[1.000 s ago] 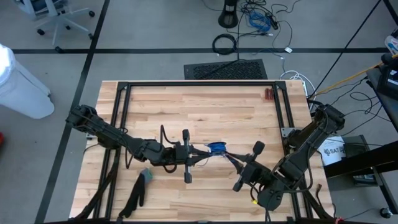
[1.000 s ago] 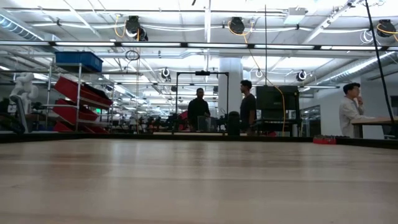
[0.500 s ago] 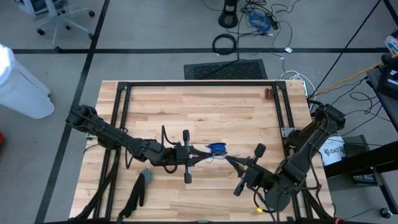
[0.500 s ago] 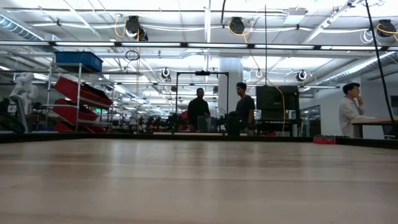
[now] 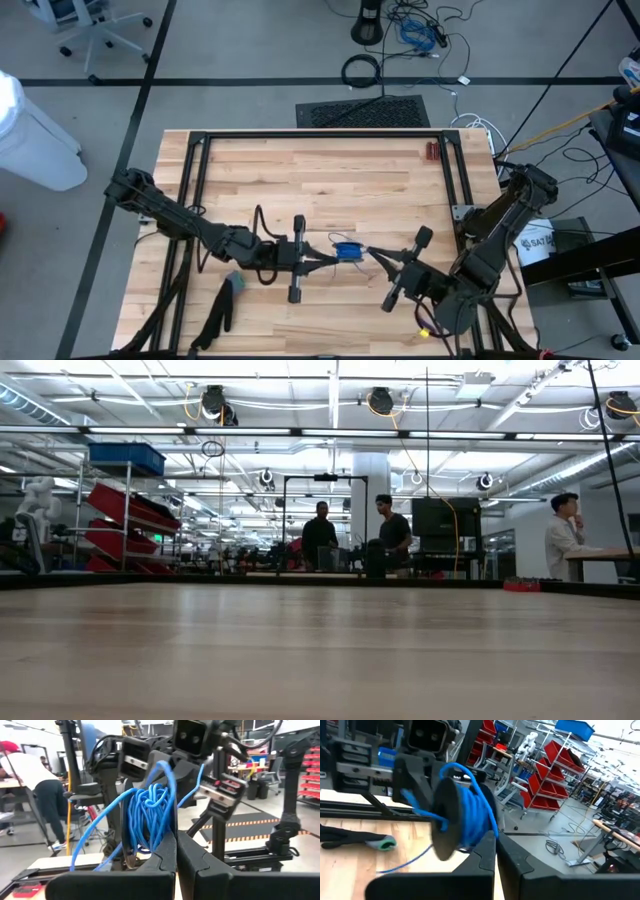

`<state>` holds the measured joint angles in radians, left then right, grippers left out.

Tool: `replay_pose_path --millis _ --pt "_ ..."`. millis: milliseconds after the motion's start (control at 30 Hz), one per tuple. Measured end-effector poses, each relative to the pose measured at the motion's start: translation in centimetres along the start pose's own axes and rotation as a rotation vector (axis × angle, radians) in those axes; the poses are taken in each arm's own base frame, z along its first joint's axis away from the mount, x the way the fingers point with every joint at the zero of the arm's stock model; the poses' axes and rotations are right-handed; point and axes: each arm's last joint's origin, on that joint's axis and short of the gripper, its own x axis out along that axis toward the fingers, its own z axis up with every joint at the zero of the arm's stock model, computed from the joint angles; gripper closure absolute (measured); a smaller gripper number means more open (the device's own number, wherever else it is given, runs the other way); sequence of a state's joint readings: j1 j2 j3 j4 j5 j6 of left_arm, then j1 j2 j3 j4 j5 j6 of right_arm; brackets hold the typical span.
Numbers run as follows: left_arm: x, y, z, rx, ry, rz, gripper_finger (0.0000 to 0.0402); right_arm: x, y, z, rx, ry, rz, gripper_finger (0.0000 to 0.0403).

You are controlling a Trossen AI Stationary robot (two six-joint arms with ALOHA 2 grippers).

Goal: Coil cords
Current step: Coil the blue wire onto the black spool

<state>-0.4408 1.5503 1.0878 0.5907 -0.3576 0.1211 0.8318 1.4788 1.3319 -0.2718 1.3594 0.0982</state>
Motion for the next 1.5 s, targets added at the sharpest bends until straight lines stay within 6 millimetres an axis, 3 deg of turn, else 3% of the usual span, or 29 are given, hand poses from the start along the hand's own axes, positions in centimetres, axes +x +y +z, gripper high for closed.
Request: replay_pose_path --millis 333,600,833,1000,1267,1500 --pt "0.0 0.0 0.1 -0.002 -0.004 -0.007 0.0402 0.4 0.0 0.0 0.022 0.013 0.067 0.0385" --pt "0.0 0.0 0.1 -0.002 -0.004 -0.003 0.0401 -0.9 -0.3 0.4 0.086 -0.002 0.104 0.036" --pt "-0.1 0.2 0.4 -0.016 -0.029 0.028 0.0402 -3.6 -1.5 1.1 0.149 -0.021 0.18 0.033" --pt "-0.5 0.5 1.2 -0.031 -0.048 0.064 0.0402 -4.4 -0.5 -1.1 0.206 0.047 0.227 0.0317" --pt "-0.5 0.6 1.5 -0.042 -0.073 0.076 0.0402 -1.6 3.6 -5.9 0.201 0.045 0.093 0.0316" --pt "-0.6 0.6 1.8 -0.046 -0.095 0.085 0.0402 2.2 4.7 -6.1 0.229 0.059 0.115 0.0316"
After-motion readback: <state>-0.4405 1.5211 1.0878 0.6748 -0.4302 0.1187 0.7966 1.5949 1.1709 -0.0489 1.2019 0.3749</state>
